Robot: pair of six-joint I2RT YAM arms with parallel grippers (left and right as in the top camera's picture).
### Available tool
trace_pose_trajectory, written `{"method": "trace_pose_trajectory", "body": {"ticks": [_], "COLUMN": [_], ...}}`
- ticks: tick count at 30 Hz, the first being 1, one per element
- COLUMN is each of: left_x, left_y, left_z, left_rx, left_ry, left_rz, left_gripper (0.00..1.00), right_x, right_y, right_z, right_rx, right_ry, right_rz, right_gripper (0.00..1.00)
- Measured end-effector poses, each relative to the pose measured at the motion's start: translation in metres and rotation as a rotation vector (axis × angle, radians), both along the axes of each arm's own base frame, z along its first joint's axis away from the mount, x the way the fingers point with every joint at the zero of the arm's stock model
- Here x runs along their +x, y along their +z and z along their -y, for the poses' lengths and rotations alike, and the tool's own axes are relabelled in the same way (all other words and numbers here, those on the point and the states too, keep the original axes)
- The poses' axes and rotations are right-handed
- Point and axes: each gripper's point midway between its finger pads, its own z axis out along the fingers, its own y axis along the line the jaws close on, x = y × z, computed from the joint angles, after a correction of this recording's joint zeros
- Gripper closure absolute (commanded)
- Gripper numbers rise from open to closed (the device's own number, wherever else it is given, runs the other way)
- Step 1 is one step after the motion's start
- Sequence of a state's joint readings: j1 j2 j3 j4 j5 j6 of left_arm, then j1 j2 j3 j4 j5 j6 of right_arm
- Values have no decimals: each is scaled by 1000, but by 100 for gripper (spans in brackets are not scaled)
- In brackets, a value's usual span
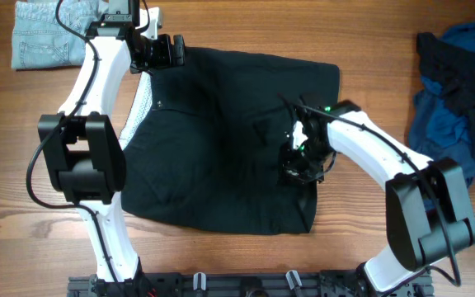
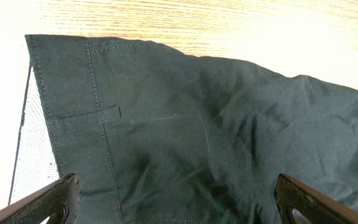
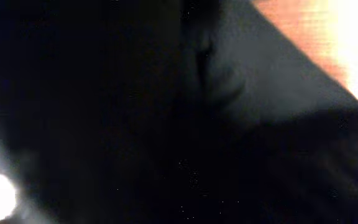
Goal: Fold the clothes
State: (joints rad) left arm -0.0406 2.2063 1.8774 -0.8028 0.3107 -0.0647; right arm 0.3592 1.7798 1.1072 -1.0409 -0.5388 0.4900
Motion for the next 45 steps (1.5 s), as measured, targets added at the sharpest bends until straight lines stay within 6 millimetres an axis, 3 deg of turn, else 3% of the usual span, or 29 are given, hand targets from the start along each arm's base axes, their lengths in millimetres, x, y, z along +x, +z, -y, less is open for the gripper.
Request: {"method": "trace_pose_trajectory", "body": {"ticks": [9, 17, 20, 24, 27, 29, 31, 36, 39, 45], "left_x": [0, 2, 2, 2, 1, -1, -2, -3, -3, -23], "left_y": [0, 1, 1, 1, 1, 2, 3, 4, 4, -2], "left_z": [0, 0, 0, 0, 2, 5, 9, 13, 13, 18], "left_rx": [0, 0, 0, 0, -9, -29, -51, -62, -57, -59], "left_ry": [0, 0, 0, 0, -4, -14, -20, -59, -77, -90], "left_rz": [1, 11, 11, 11, 7, -1, -5, 6, 12, -70], "left_gripper": [0, 0, 0, 0, 2, 17, 40, 96, 96, 96], "right_x": [-38, -47, -47, -48, -47, -44, -36, 4, 37, 81], "right_y": [82, 91, 91, 93, 93, 93, 91, 78, 71, 62], "right_z": [16, 15, 14, 12, 12, 15, 19, 28, 36, 61], "right_rx": [-88, -55, -49, -39, -39, -41, -46, -32, -20, -83], "right_ry": [14, 43, 48, 44, 20, -8, -42, -121, -181, -280], "right_rz": [-208, -237, -235, -243, -254, -257, -245, -105, 8, 157], "right_gripper": [96, 94, 80, 71, 46, 39, 33, 39, 38, 12]}}
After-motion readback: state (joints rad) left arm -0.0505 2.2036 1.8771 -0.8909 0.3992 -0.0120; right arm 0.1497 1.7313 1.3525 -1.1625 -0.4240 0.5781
